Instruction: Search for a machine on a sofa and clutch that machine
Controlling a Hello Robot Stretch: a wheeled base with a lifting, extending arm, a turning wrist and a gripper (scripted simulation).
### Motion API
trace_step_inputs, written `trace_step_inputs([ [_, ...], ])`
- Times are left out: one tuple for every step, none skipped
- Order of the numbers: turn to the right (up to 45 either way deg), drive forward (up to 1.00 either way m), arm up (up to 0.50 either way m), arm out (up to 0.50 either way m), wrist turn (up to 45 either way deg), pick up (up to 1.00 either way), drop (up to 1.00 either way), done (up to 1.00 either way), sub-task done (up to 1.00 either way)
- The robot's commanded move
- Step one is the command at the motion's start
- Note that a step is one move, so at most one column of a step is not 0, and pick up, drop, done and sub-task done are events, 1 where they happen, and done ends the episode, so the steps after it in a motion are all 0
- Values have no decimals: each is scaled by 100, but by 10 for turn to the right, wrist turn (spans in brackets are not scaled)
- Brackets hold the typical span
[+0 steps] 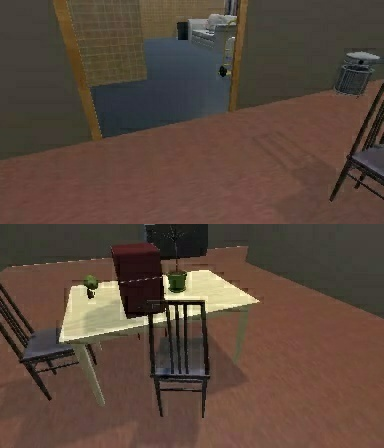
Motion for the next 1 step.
trace_step_inputs([
  [0,100,0,0,0,0,0,0,0],
])
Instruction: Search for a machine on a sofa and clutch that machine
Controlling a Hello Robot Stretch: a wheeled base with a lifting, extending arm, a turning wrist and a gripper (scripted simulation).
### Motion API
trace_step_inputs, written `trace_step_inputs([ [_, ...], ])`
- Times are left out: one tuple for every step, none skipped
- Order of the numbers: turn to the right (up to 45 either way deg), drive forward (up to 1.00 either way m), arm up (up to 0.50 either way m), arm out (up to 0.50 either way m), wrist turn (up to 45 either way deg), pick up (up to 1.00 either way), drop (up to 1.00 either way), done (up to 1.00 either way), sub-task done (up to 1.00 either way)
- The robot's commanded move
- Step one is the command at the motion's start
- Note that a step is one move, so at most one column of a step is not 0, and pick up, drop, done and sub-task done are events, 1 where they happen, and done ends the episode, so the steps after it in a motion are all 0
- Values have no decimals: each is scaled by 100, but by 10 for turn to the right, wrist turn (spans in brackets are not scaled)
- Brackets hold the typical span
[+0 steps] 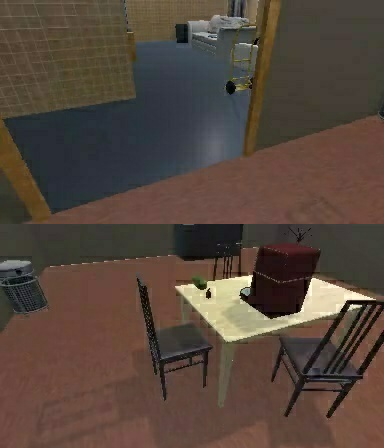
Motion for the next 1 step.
trace_step_inputs([
  [0,100,0,0,0,0,0,0,0],
])
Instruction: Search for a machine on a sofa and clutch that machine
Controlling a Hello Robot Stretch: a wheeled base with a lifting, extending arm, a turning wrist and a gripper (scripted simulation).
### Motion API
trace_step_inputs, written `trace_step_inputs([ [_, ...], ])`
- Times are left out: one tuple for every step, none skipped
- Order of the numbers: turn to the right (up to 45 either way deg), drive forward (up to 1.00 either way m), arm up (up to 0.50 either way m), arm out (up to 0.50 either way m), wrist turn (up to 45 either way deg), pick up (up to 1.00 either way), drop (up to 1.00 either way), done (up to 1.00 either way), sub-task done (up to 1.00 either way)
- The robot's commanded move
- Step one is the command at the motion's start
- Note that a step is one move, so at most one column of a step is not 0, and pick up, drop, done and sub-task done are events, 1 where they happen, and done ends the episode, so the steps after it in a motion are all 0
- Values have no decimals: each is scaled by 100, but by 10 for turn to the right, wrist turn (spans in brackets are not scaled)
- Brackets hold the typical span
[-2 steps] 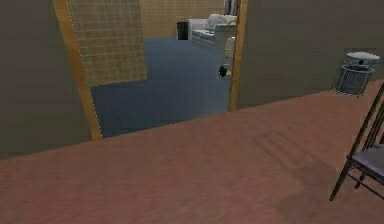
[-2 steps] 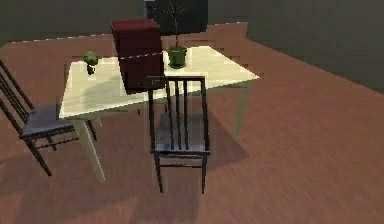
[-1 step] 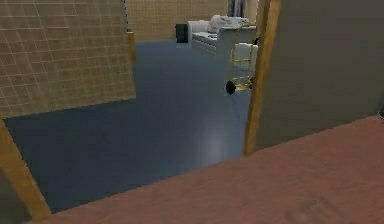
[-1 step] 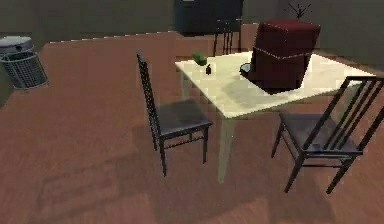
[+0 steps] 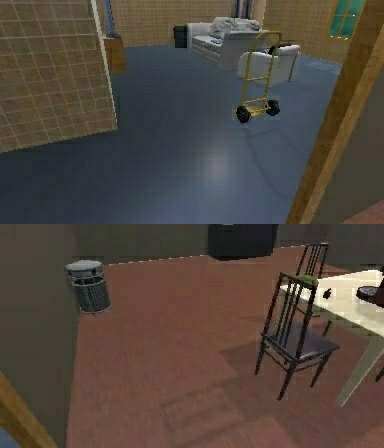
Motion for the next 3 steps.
trace_step_inputs([
  [0,100,0,0,0,0,0,0,0],
  [0,100,0,0,0,0,0,0,0],
  [0,70,0,0,0,0,0,0,0],
])
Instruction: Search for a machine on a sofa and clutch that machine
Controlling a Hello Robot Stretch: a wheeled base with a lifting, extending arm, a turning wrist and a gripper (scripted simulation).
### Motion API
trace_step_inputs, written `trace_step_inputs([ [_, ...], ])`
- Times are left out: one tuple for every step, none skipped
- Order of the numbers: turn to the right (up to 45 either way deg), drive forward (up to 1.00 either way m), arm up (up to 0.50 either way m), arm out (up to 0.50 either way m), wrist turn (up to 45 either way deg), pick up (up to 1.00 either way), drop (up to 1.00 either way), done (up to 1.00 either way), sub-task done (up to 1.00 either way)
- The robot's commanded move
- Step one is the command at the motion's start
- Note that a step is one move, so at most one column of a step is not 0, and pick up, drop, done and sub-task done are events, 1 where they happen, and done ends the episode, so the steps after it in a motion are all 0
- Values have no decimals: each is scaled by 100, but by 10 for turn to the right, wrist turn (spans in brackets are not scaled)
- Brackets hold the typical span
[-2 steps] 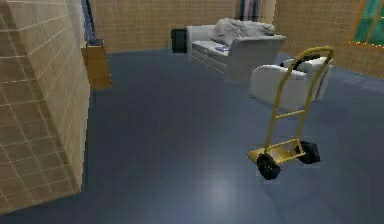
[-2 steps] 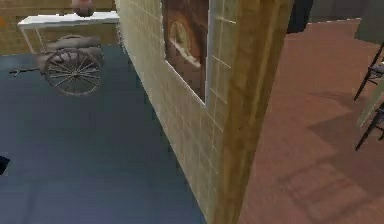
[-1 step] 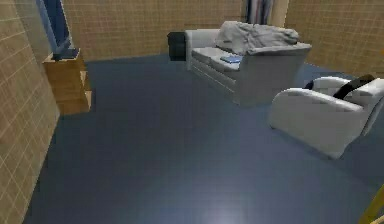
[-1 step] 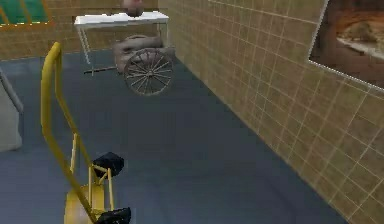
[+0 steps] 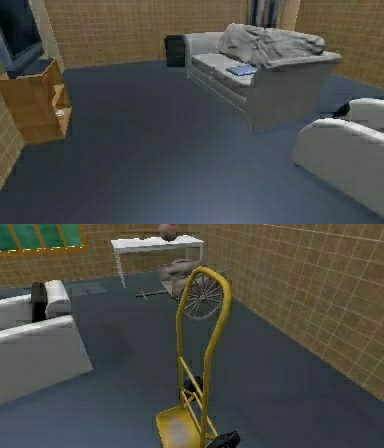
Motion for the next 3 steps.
trace_step_inputs([
  [30,0,0,0,0,0,0,0,0],
  [0,50,0,0,0,0,0,0,0],
  [240,0,0,0,0,0,0,0,0],
])
